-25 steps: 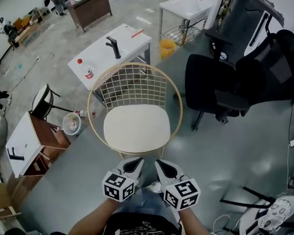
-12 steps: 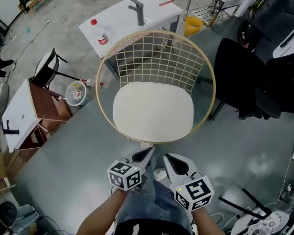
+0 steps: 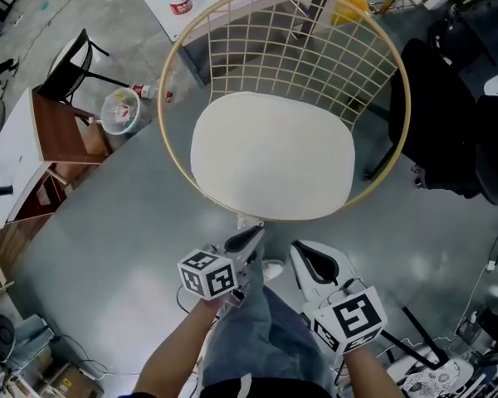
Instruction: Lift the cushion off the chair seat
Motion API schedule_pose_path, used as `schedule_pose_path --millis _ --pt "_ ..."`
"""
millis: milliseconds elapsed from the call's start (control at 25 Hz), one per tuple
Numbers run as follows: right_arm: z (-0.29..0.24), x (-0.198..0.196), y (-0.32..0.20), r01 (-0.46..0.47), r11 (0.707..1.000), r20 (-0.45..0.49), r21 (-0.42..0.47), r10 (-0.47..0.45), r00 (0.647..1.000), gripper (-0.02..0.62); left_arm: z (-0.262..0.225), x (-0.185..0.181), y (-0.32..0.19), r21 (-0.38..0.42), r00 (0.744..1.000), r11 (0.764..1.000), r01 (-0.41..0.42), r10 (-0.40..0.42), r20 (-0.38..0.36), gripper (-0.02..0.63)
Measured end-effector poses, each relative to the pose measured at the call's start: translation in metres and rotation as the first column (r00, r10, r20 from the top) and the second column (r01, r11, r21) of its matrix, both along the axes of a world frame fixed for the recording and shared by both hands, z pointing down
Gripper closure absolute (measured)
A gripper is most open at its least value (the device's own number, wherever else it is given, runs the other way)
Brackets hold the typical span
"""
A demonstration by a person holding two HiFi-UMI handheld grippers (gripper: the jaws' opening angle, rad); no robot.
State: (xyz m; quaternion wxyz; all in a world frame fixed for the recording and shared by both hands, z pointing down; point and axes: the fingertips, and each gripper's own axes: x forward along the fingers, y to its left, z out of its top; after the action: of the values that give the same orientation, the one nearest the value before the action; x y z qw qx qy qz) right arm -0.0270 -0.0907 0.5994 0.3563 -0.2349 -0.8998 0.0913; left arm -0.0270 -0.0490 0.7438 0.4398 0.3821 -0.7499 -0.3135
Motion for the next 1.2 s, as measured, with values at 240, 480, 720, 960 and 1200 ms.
schedule_pose_path --millis 240,480,720,960,1200 --pt "0.016 -0.001 0.002 0.026 1.000 -0.031 0.004 -0.026 0.999 0.601 0.032 0.000 0.003 0.101 0.992 0.991 0.085 -0.074 -0.106 0.479" --pt "0.032 -0.002 0.002 0.031 1.000 -0.060 0.007 -0.030 0.998 0.601 0.045 -0.015 0.006 0.195 0.974 0.965 0.177 -0.144 -0.173 0.387" --pt "0.039 0.001 0.004 0.032 0.999 -0.083 0.015 -0.031 0.996 0.601 0.045 -0.029 0.001 0.253 0.959 0.938 0.239 -0.186 -0.216 0.374" --pt "0.042 0.010 -0.001 0.027 0.999 -0.104 0.023 -0.024 0.994 0.601 0.045 -0.038 -0.008 0.264 0.949 0.928 0.261 -0.197 -0.244 0.452" --pt "0.036 0.013 -0.010 -0.014 1.000 -0.117 0.009 0.015 0.993 0.601 0.031 -0.040 -0.007 0.239 0.944 0.930 0.280 -0.221 -0.244 0.559"
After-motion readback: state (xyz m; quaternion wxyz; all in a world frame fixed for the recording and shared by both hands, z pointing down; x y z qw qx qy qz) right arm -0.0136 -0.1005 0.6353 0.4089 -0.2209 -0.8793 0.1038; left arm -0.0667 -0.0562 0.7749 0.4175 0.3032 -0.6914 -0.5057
